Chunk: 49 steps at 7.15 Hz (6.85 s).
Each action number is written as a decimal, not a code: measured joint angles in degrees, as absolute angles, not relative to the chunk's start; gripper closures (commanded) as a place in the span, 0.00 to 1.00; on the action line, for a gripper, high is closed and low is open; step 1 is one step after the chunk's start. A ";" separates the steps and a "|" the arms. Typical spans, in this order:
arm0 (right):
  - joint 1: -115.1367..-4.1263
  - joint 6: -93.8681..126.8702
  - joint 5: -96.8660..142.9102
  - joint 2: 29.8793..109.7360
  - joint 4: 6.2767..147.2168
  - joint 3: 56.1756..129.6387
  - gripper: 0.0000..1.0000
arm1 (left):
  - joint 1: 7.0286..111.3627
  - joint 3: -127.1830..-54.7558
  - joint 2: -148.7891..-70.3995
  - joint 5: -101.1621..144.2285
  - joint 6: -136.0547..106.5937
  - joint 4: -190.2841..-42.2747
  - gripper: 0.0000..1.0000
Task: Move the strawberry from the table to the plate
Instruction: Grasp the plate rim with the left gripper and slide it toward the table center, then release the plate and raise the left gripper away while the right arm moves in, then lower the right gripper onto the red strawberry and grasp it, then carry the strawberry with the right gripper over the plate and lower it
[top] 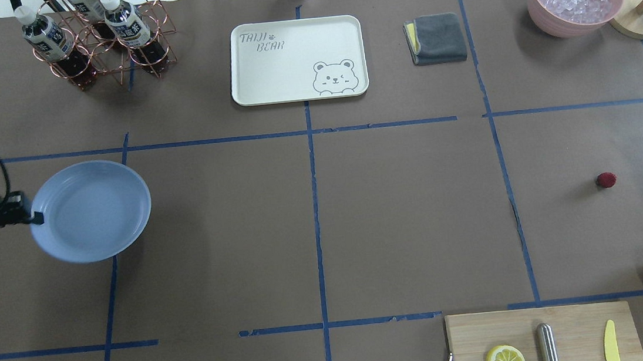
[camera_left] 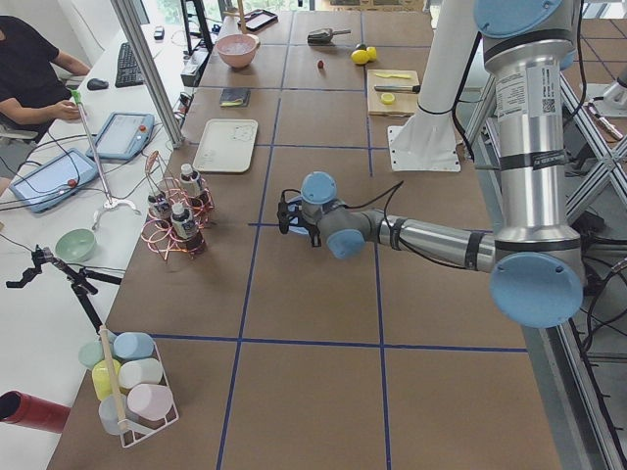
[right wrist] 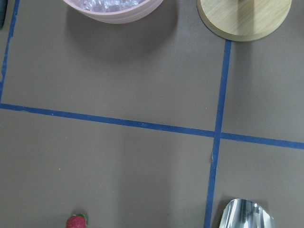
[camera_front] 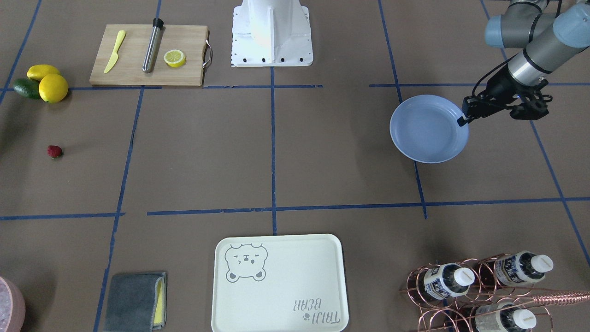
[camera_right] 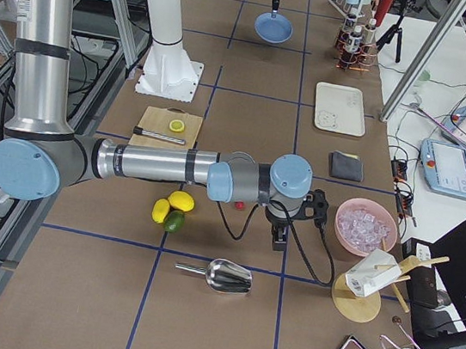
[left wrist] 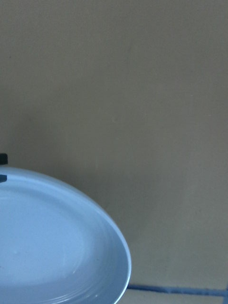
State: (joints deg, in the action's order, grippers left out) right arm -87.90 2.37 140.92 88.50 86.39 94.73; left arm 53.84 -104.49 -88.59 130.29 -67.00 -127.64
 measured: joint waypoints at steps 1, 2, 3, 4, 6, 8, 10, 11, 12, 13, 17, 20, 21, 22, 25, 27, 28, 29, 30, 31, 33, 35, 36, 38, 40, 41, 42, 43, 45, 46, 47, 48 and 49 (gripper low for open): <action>-86.27 4.97 140.92 88.46 86.34 95.06 0.00 | 53.45 -104.20 -96.17 130.22 -70.73 -122.04 1.00; -85.04 6.51 140.85 88.44 86.30 95.25 0.00 | 51.54 -103.06 -103.50 129.62 -76.66 -118.72 1.00; -84.38 7.41 140.82 88.42 86.23 95.37 0.00 | 47.30 -101.86 -109.30 126.64 -83.60 -117.23 1.00; -84.14 8.11 140.81 88.42 86.01 95.41 0.00 | 42.17 -100.87 -113.09 121.93 -89.51 -116.79 1.00; -83.83 10.11 140.92 88.13 85.49 95.85 0.00 | 33.51 -98.06 -117.87 114.05 -97.89 -116.93 1.00; -83.22 12.87 140.95 87.39 85.28 96.50 0.00 | 28.07 -96.17 -119.85 109.59 -100.94 -117.76 0.98; -83.09 13.68 140.87 87.22 85.13 96.83 0.00 | 26.26 -94.74 -119.90 108.00 -101.07 -119.77 0.04; -82.98 14.08 140.85 87.20 85.10 96.92 0.00 | 26.16 -94.64 -119.69 107.67 -100.74 -120.27 0.00; -82.64 14.59 140.80 87.19 85.07 97.05 0.00 | 26.72 -94.76 -119.40 107.65 -100.14 -120.31 0.00; -81.90 15.13 140.63 87.19 85.02 97.30 0.00 | 28.35 -95.06 -119.01 108.35 -98.28 -120.06 0.00; -75.46 23.53 136.31 89.11 79.41 100.55 0.00 | 38.81 -104.89 -118.74 117.10 -83.91 -101.40 0.00; -66.24 39.50 129.86 95.05 60.39 100.75 0.00 | 46.25 -109.65 -117.00 117.39 -69.18 -93.19 0.00; -63.69 40.98 127.93 96.08 58.86 100.71 0.00 | 48.26 -111.52 -116.08 117.25 -63.27 -89.84 0.00; -61.17 41.83 125.73 97.26 57.79 100.55 0.00 | 50.03 -113.40 -115.48 117.04 -57.87 -86.21 0.00; -53.82 47.29 119.46 98.53 52.13 98.05 0.00 | 54.03 -115.02 -112.84 115.09 -47.70 -83.25 0.00; -52.47 48.83 118.75 98.91 49.69 96.30 0.15 | 54.60 -114.78 -112.46 114.43 -46.09 -83.16 0.00; -52.32 48.98 118.76 99.00 49.42 95.97 0.16 | 54.63 -114.74 -112.44 114.37 -45.94 -83.15 0.00; -52.16 49.02 118.84 98.96 49.34 95.83 0.19 | 54.66 -114.71 -112.39 114.35 -45.90 -83.15 0.00; -51.87 49.04 118.91 98.78 49.32 95.82 0.27 | 54.76 -114.72 -112.20 114.35 -45.89 -83.14 0.00; -51.51 49.04 118.92 98.53 49.33 95.77 0.35 | 54.85 -114.73 -111.97 114.35 -45.88 -83.14 0.00; -50.84 49.04 118.81 98.33 49.47 95.76 0.35 | 54.97 -114.59 -111.79 114.35 -45.88 -83.14 0.00; -50.51 48.99 118.76 98.54 49.68 95.72 0.35 | 55.01 -114.40 -111.79 114.35 -45.82 -83.14 0.00; -50.49 48.94 118.80 98.73 49.72 95.72 0.35 | 55.01 -114.37 -111.79 114.35 -45.80 -83.14 0.00; -50.48 48.88 118.85 99.05 49.83 95.73 0.41 | 55.02 -114.46 -111.78 114.35 -45.81 -83.14 0.00; -50.37 48.87 118.91 99.18 49.91 95.78 0.83 | 55.18 -114.51 -111.72 114.35 -45.87 -83.14 0.00; -50.35 48.83 118.90 99.23 49.94 95.78 1.00 | 55.34 -114.52 -111.72 114.37 -45.88 -83.14 0.00; -50.35 48.59 118.77 99.42 49.95 95.77 1.00 | 55.41 -114.62 -111.71 114.40 -45.90 -83.12 0.00; -50.35 48.25 118.54 99.66 49.95 95.95 1.00 | 55.51 -114.74 -111.68 114.42 -45.91 -83.09 0.00; -50.44 48.11 118.98 99.13 51.14 98.85 1.00 | 56.16 -114.68 -111.58 114.43 -45.44 -83.04 0.00; -50.52 48.27 119.26 97.19 55.80 102.14 1.00 | 57.39 -114.59 -111.12 114.43 -43.63 -82.98 0.00; -50.55 48.60 119.38 91.83 64.56 105.46 1.00 | 59.30 -114.50 -110.13 114.44 -39.95 -82.90 0.00; -49.96 49.32 119.36 83.84 74.75 107.20 1.00 | 61.43 -114.39 -108.98 114.43 -35.23 -82.84 0.00; -47.83 51.31 119.01 74.84 84.59 107.47 1.00 | 63.87 -114.24 -107.41 114.45 -29.87 -82.83 0.00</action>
